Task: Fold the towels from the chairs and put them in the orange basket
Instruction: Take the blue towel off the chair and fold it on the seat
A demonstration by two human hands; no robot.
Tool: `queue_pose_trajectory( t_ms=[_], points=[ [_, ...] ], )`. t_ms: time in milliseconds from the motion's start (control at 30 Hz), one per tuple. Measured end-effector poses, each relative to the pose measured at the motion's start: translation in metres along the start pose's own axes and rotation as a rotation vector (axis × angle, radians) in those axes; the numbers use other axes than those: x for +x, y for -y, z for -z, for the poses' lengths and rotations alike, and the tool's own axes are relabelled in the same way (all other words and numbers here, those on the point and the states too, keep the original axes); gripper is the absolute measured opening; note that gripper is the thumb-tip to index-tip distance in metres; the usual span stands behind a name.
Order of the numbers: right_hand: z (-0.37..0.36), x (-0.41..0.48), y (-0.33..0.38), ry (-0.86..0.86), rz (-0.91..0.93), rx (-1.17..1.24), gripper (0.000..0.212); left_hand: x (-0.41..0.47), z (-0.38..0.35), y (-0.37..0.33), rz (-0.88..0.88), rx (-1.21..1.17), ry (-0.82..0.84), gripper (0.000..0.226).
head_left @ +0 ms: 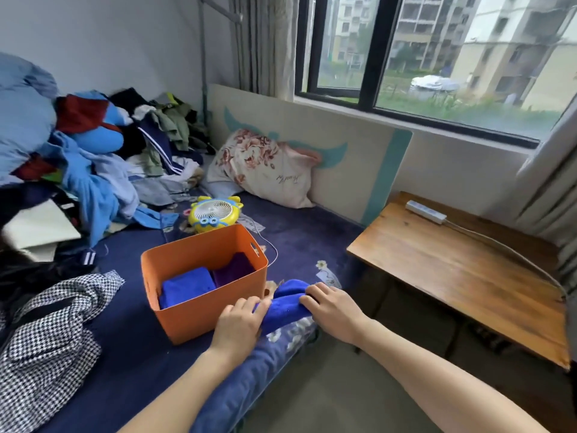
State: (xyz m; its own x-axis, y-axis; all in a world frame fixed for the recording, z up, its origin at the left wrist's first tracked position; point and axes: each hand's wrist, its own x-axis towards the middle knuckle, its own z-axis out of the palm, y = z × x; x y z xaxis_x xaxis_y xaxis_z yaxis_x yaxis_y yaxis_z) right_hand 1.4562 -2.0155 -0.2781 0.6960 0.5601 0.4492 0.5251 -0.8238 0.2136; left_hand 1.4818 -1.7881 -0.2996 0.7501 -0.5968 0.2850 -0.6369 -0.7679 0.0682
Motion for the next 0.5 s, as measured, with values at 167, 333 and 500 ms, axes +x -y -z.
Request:
queue_pose_trajectory(
  t_ms=[167, 333, 500],
  points=[
    [-0.043, 0.025, -0.015, -0.025, 0.101, 0.128, 0.018, 0.002, -0.021, 0.023, 0.104, 0.005, -0.03, 0.08],
    [-0.082, 0.071, -0.041, -0.011, 0.165, 0.226, 0.034, 0.033, -0.031, 0.063, 0.196, 0.067, -0.125, 0.045],
    [-0.127, 0.127, -0.08, 0.03, 0.167, 0.276, 0.029, 0.087, -0.05, 0.108, 0.275, 0.061, -0.131, 0.052]
  ],
)
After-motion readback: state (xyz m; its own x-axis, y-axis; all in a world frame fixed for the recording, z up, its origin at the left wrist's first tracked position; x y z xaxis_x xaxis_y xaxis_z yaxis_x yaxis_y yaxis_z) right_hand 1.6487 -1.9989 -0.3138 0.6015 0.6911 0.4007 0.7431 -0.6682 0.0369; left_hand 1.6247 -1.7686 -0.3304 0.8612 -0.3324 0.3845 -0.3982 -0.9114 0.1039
